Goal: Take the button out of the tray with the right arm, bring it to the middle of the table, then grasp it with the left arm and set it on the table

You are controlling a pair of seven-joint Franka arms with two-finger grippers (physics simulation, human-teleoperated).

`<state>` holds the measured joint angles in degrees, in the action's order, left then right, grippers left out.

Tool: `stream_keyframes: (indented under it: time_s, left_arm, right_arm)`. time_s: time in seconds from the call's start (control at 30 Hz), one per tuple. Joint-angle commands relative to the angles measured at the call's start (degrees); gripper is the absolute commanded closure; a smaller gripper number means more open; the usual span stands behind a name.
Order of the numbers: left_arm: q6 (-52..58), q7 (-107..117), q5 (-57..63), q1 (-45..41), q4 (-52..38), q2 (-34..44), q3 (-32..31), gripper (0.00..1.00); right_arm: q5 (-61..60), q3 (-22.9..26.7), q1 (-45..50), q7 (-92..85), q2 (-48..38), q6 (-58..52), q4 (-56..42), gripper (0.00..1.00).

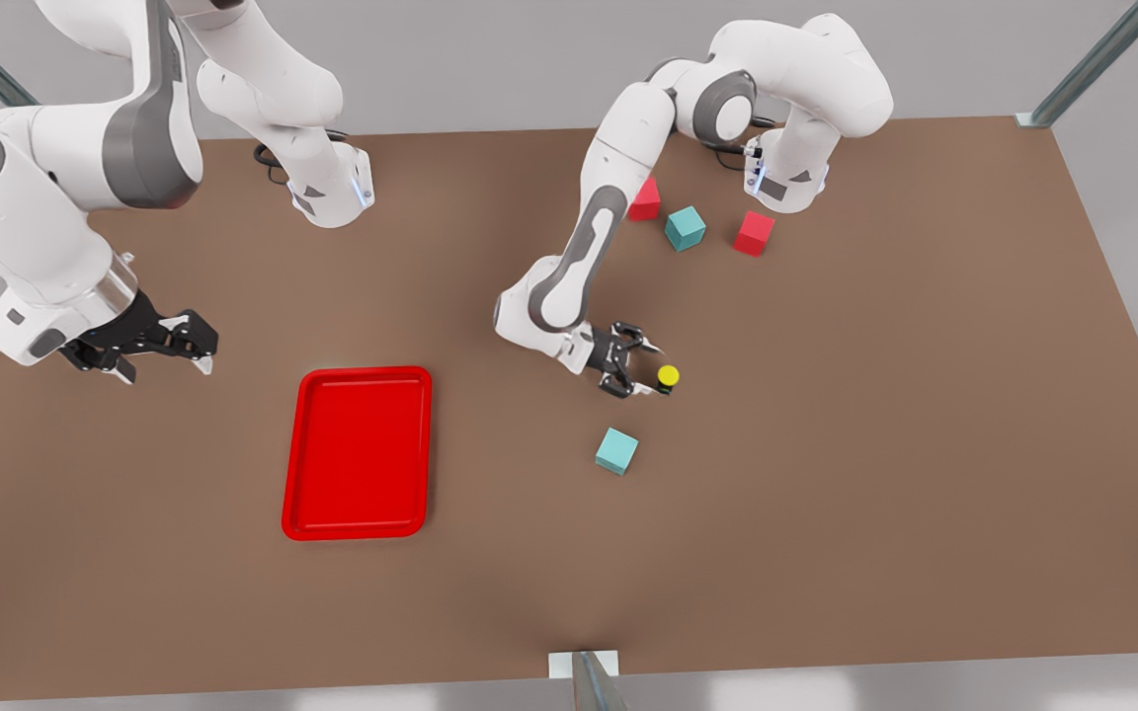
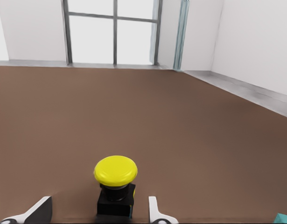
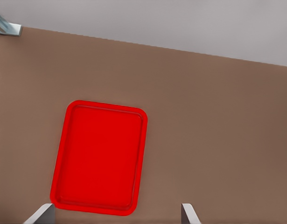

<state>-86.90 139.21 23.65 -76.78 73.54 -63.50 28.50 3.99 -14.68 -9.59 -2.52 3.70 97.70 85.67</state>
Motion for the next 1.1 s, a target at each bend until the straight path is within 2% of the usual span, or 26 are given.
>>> stream_keyframes:
  time_s: [0.0, 0.07, 0.17, 0.23, 0.3, 0.4, 0.5, 0.6, 0.63, 0.67, 0.7, 0.73, 0.77, 0.87, 1.07]
  left_arm:
    - [4.8, 0.3, -0.6, -2.0, -0.3, 1.7, -0.1, 0.00]
    - [6.7, -2.1, -4.0, -4.2, -0.3, 8.6, -0.5, 0.00]
    - [8.9, -14.8, -9.8, -2.6, -0.3, 19.0, 0.0, 0.00]
    - [8.3, -28.5, -15.7, 3.4, -0.3, 27.5, -0.1, 0.00]
    - [5.1, -48.6, -22.4, 11.3, -0.4, 32.4, -0.2, 0.00]
    - [4.9, -91.5, -27.3, 22.5, -1.6, 40.1, -0.1, 0.00]
    - [5.1, -128.6, -32.3, 38.9, -1.3, 42.8, 0.0, 0.00]
    - [4.8, -143.2, -33.5, 48.0, -1.0, 42.8, -0.3, 0.00]
    - [3.8, -143.5, -38.5, 49.2, -0.9, 43.6, 0.2, 0.00]
    - [3.1, -143.4, -38.1, 59.5, -0.1, 45.5, -11.3, 0.00]
    - [-5.3, -143.4, -28.2, 75.7, 9.6, 51.8, -31.9, 0.00]
    - [-16.5, -143.6, -27.3, 80.2, 22.2, 59.0, -35.4, 0.00]
    - [-12.7, -143.4, -27.2, 80.0, 18.7, 56.5, -35.4, 0.00]
    - [-12.3, -142.7, -24.7, 79.9, 18.8, 56.1, -35.4, 0.00]
    - [-11.1, -142.5, -24.7, 79.6, 19.0, 56.9, -35.9, 0.00]
  right_arm:
    - [0.0, -0.1, 0.4, 0.0, -0.1, -0.1, 0.1, 0.00]
    - [0.0, -0.1, 0.5, 0.0, 0.0, -0.1, 0.0, 0.00]
    - [0.0, -0.1, 0.3, 0.0, 0.1, 0.0, -0.1, 0.00]
    - [0.0, -0.1, 0.6, 0.0, 0.3, 0.0, -0.1, 0.00]
    - [0.0, -0.1, 0.4, -0.1, 0.1, -0.1, -0.2, 0.00]
    - [0.0, -0.1, 0.4, 0.0, 0.1, -0.1, -0.2, 0.00]
    - [0.0, -0.1, 0.2, -0.1, 0.0, -0.2, -0.2, 0.00]
    - [0.0, -0.1, 0.6, -0.1, 0.3, 0.1, -0.2, 0.00]
    - [0.0, -0.2, 0.7, -0.1, 0.3, 0.2, -0.2, 0.00]
    - [0.0, -0.2, 0.7, 0.0, 0.3, 0.1, -0.2, 0.00]
    - [0.0, -0.2, 0.6, -0.1, 0.3, 0.1, -0.2, 0.00]
    - [0.0, -0.2, 0.6, -0.1, 0.3, 0.0, -0.2, 0.00]
    - [0.0, -0.2, 0.8, 0.0, 0.3, 0.0, -0.2, 0.00]
    - [0.0, -2.0, 0.8, 0.2, 0.1, -0.2, -0.2, 0.00]
    - [-0.1, -2.1, 0.7, 0.4, 1.0, -1.6, 0.0, 0.00]
